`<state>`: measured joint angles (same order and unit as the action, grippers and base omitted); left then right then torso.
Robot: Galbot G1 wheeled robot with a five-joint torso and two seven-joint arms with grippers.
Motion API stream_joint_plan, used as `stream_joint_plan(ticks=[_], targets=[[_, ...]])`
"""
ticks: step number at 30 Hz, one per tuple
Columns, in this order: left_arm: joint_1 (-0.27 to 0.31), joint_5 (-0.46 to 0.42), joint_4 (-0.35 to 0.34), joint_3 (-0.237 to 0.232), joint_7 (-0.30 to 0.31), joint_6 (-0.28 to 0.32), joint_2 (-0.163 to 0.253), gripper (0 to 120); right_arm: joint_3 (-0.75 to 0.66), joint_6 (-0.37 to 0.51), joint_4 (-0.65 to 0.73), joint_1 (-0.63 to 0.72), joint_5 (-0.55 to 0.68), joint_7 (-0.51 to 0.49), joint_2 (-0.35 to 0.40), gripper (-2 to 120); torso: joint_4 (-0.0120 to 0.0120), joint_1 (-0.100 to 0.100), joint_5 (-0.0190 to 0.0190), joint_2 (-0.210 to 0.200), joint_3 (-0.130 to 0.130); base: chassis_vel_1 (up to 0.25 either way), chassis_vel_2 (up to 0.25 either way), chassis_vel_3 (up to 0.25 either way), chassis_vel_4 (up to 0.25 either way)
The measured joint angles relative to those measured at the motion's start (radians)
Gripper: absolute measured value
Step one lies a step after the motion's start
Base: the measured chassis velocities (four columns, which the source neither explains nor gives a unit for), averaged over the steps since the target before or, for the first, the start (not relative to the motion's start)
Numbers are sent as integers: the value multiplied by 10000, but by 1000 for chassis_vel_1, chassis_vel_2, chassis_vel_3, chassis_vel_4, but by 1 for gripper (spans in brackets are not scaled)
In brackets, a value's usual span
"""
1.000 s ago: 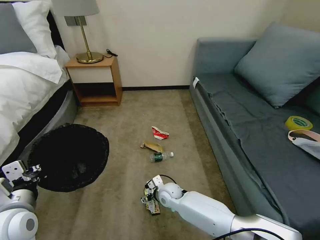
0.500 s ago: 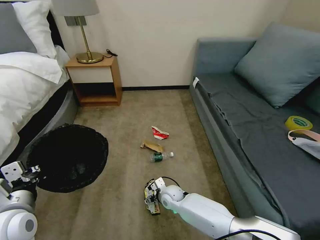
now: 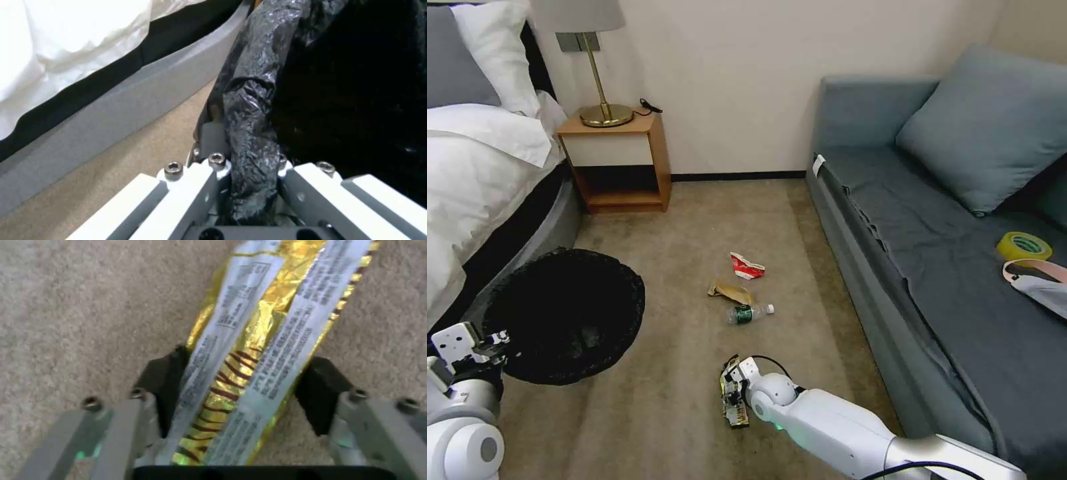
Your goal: Pick up the trash bin, then pick up the garbage on the floor and place it into the trash bin.
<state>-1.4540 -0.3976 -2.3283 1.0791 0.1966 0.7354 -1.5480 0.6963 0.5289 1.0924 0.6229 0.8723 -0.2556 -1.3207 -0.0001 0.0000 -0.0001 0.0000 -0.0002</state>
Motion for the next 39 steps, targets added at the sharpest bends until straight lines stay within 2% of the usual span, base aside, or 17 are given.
stream_joint_plan(ticks=[6,7,11,12,15,26,34,37,39], targets=[[46,138,88,-102,-40,0,-28,1,13,-21,188,6,4,-5,105,29,1,0,2,0,1,0,0,0,0],[46,138,88,-102,-40,0,-28,1,13,-21,188,6,4,-5,105,29,1,0,2,0,1,0,0,0,0],[71,170,114,-120,-46,0,-29,1,23,-64,268,4,-6,-20,188,11,1,0,1,0,1,0,0,0,0],[71,170,114,-120,-46,0,-29,1,23,-64,268,4,-6,-20,188,11,1,0,1,0,1,0,0,0,0],[73,171,121,-117,-49,0,-25,1,41,-97,384,2,-7,-25,244,0,1,0,2,0,1,0,0,0,0],[56,173,122,-136,-53,0,-28,1,50,-146,1363,-1,284,-240,715,0,1,0,2,0,2,0,0,0,0],[-15,173,163,-291,-53,0,-22,1,-443,-513,2689,-95,599,-468,1863,0,2,0,4,0,2,0,0,0,0],[-108,161,266,-523,-48,0,-16,1,-963,-635,3641,-134,973,-710,2606,0,-1,0,2,-1,2,0,0,0,0],[-138,161,288,-585,-41,-1,-16,1,-1145,-636,3966,-146,1086,-798,2778,0,-1,0,1,0,2,0,0,0,0]])
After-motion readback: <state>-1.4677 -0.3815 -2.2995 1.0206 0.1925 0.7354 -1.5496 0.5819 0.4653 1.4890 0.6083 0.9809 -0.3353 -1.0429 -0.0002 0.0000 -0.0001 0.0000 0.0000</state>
